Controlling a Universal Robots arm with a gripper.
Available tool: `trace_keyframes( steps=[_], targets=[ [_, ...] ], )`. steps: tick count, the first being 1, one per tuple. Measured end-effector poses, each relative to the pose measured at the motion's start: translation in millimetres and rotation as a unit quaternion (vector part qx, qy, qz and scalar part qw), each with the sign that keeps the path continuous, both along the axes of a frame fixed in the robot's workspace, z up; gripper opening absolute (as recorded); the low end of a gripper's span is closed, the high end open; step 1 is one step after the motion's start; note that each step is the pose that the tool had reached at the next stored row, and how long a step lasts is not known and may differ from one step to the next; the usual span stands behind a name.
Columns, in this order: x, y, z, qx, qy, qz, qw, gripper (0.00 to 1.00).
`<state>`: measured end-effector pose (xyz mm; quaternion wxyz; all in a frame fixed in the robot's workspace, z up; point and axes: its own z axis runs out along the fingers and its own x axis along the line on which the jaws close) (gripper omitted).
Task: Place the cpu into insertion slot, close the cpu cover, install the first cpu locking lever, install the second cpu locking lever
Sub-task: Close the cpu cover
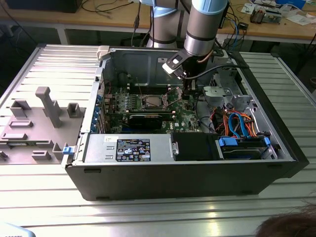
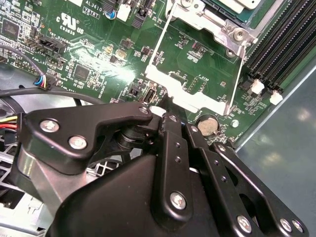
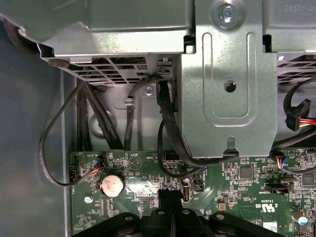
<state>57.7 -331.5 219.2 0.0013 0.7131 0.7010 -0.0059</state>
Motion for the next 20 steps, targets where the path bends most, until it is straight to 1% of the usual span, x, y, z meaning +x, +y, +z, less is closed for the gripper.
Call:
trace_keyframes(
  steps=[20],
  targets=[
    [0.0, 0.0, -5.4, 0.0, 0.0, 0.0, 1.0, 0.11]
  ],
)
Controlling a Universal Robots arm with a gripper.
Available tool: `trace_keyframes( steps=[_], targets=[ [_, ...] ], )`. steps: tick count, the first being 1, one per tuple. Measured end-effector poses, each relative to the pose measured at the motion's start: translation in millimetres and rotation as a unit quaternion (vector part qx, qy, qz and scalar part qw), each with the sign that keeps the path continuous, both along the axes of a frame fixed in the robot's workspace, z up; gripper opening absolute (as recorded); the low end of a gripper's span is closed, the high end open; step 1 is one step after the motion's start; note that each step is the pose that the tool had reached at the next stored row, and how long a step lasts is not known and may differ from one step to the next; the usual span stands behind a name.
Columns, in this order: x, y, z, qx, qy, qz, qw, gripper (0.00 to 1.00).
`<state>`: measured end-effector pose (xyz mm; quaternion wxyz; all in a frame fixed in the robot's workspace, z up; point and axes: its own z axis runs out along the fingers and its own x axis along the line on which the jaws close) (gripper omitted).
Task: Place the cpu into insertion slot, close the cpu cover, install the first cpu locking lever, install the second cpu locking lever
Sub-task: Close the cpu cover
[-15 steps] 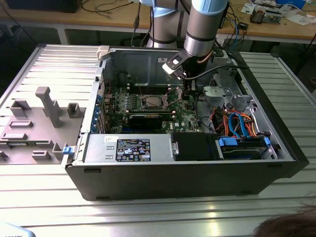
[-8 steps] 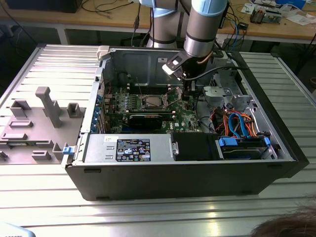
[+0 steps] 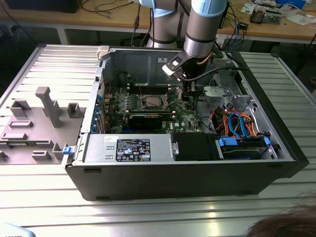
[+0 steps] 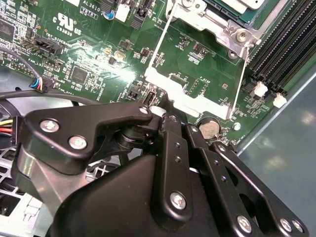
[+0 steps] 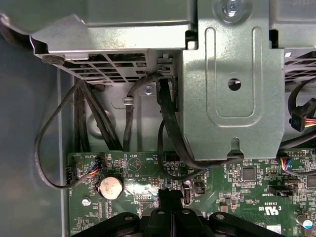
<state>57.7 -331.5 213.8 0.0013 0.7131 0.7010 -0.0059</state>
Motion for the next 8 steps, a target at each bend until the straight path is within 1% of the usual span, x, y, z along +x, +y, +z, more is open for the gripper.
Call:
trace_keyframes(
  steps=[8],
  targets=[
    [0.0, 0.0, -2.0, 0.0, 0.0, 0.0, 1.0, 0.11]
  ],
)
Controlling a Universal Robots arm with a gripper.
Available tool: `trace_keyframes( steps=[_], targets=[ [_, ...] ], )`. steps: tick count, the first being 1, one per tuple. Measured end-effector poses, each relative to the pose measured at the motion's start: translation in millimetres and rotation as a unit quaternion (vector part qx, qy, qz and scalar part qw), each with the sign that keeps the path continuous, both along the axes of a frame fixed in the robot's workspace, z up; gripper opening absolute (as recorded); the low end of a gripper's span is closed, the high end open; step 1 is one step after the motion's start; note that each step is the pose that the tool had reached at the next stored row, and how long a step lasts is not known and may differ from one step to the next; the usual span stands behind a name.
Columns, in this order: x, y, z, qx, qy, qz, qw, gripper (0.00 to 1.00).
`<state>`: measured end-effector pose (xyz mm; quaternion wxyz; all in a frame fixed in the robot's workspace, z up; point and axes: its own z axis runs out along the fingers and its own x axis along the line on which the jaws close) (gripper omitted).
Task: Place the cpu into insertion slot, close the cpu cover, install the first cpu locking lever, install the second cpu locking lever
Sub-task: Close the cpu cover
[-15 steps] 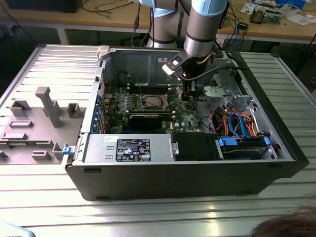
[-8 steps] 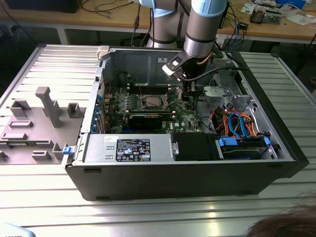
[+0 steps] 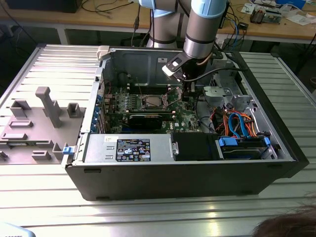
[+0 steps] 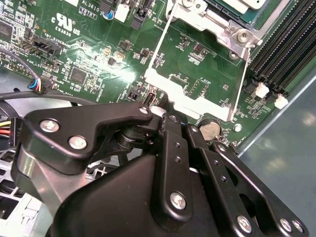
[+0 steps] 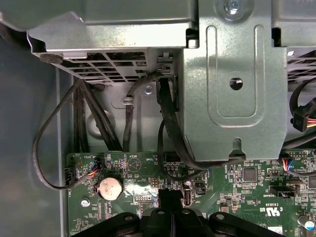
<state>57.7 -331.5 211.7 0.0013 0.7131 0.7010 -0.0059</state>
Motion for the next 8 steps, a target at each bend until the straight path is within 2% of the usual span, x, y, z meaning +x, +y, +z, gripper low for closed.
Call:
trace_keyframes(
  steps=[8],
  targets=[
    [0.0, 0.0, -2.2, 0.0, 0.0, 0.0, 1.0, 0.11]
  ],
)
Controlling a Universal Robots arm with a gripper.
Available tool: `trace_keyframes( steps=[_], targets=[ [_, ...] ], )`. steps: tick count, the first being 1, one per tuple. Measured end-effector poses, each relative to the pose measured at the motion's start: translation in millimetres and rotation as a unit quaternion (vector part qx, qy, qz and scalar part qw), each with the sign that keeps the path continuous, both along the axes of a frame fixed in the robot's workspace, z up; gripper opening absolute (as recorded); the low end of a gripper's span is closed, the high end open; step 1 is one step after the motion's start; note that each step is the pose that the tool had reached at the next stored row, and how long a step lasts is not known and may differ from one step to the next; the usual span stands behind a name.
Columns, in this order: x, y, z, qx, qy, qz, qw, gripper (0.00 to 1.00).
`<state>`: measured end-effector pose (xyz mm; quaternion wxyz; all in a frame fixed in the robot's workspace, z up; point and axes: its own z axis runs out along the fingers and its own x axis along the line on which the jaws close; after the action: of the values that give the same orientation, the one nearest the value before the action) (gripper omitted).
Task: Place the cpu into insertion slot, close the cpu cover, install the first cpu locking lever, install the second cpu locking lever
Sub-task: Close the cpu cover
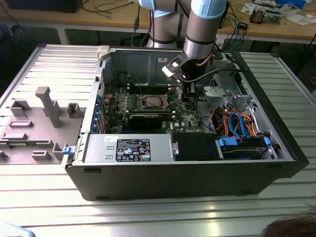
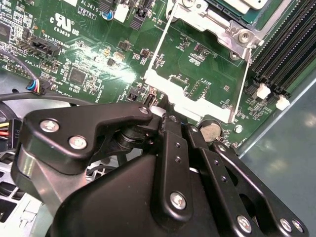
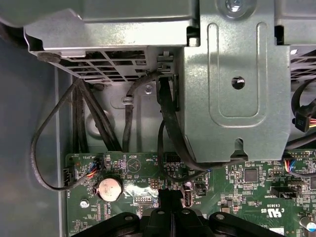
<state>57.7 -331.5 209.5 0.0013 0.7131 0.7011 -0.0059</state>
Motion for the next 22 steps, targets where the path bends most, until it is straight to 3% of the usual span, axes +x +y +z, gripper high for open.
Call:
trace_keyframes(
  steps=[22],
  targets=[
    [0.0, 0.0, -4.7, 0.0, 0.0, 0.0, 1.0, 0.11]
  ],
)
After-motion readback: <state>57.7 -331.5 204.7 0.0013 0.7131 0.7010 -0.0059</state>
